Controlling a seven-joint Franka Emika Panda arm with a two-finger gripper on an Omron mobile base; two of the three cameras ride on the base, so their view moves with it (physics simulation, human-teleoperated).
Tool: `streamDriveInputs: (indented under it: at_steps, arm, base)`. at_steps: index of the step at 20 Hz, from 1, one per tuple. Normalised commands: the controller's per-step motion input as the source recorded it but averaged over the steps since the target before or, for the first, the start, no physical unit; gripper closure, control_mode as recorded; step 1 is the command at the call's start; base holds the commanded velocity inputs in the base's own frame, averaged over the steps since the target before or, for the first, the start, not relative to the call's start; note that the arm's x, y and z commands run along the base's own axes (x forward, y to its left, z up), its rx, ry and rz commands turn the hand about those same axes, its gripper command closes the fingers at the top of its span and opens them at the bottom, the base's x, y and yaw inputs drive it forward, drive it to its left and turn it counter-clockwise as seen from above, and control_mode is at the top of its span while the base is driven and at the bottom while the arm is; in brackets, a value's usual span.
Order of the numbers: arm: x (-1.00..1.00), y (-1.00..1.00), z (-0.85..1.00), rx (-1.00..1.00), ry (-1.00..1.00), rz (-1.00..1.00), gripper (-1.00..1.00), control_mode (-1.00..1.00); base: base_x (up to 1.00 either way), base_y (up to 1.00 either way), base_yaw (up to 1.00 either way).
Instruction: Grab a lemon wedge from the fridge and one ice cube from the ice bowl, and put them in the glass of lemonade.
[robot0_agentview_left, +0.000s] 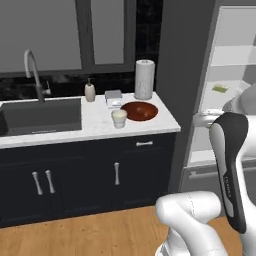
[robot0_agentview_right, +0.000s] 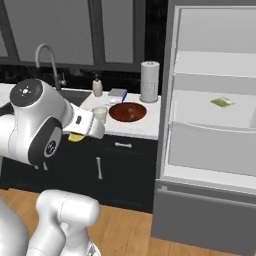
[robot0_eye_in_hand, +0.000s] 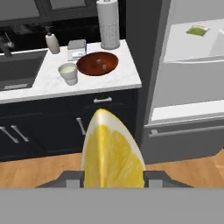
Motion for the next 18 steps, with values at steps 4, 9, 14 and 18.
streamDriveInputs:
  at_steps: [4,9,14,18]
  arm:
    - [0.0,0.0,0.0,0.0,0.0,0.0,1.0,1.0]
    - [0.0,0.0,0.0,0.0,0.0,0.0,1.0,1.0]
    - [0.0,0.0,0.0,0.0,0.0,0.0,1.0,1.0]
    - [0.0,0.0,0.0,0.0,0.0,0.0,1.0,1.0]
  base:
    - [0.6,0.92,-0.22]
    - [0.82,0.41,-0.24]
    - [0.87,0.05,-0.22]
    - [0.75,0.13,-0.24]
